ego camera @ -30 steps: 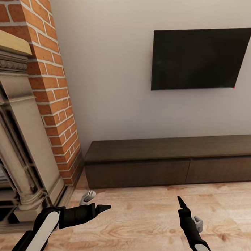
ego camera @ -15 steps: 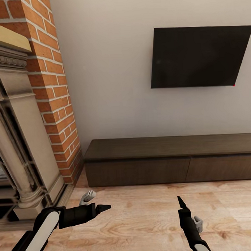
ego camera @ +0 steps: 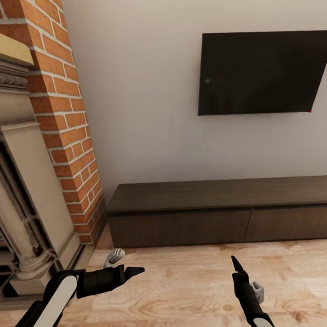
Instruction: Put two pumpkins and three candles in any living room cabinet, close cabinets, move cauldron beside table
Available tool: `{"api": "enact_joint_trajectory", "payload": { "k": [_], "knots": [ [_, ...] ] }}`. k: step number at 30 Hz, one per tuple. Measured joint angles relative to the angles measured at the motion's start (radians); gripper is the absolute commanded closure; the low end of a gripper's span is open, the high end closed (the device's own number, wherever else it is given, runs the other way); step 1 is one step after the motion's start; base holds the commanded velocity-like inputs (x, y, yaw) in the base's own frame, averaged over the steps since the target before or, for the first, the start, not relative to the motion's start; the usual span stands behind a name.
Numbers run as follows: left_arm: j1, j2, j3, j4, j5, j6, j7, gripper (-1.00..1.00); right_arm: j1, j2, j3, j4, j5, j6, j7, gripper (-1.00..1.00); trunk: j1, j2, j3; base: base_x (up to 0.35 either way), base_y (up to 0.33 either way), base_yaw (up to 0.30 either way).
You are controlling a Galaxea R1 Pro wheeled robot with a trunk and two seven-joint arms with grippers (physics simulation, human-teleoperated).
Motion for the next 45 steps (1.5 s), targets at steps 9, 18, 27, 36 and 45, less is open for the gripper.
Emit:
{"api": "enact_joint_trajectory", "payload": {
  "k": [9, 18, 27, 36, 45],
  "knots": [
    [0.0, -0.003, -0.003, 0.003, 0.002, 0.0, 0.0, -1.0, 0.0, 0.0, 0.0, 0.0, 0.0, 0.0, -0.001, -1.0, 0.0, 0.0, 0.0, 0.173, 0.0, 0.0],
    [0.001, 0.002, -0.019, 0.006, 0.012, 0.003, -0.012, -1.0, 0.0, 0.0, 0.0, 0.001, 0.0, 0.0, -0.001, -1.0, 0.0, 0.0, 0.0, 0.116, 0.0, 0.0],
    [0.007, 0.044, -0.124, 0.008, 0.134, 0.005, -0.031, -1.0, -0.004, 0.0, 0.0, 0.017, 0.0, -0.001, -0.001, -1.0, 0.0, 0.0, 0.0, 0.155, 0.0, 0.0],
    [0.008, 0.116, -0.195, 0.003, 0.309, 0.004, -0.032, -1.0, -0.006, 0.008, 0.0, 0.02, 0.001, -0.003, -0.001, -1.0, 0.0, 0.0, 0.0, 0.132, 0.0, 0.0],
    [0.008, 0.118, -0.197, 0.005, 0.314, 0.004, -0.032, -1.0, -0.006, 0.011, 0.0, 0.02, 0.001, -0.003, -0.001, -1.0, 0.0, 0.0, 0.0, 0.146, 0.0, 0.0]
  ]
}}
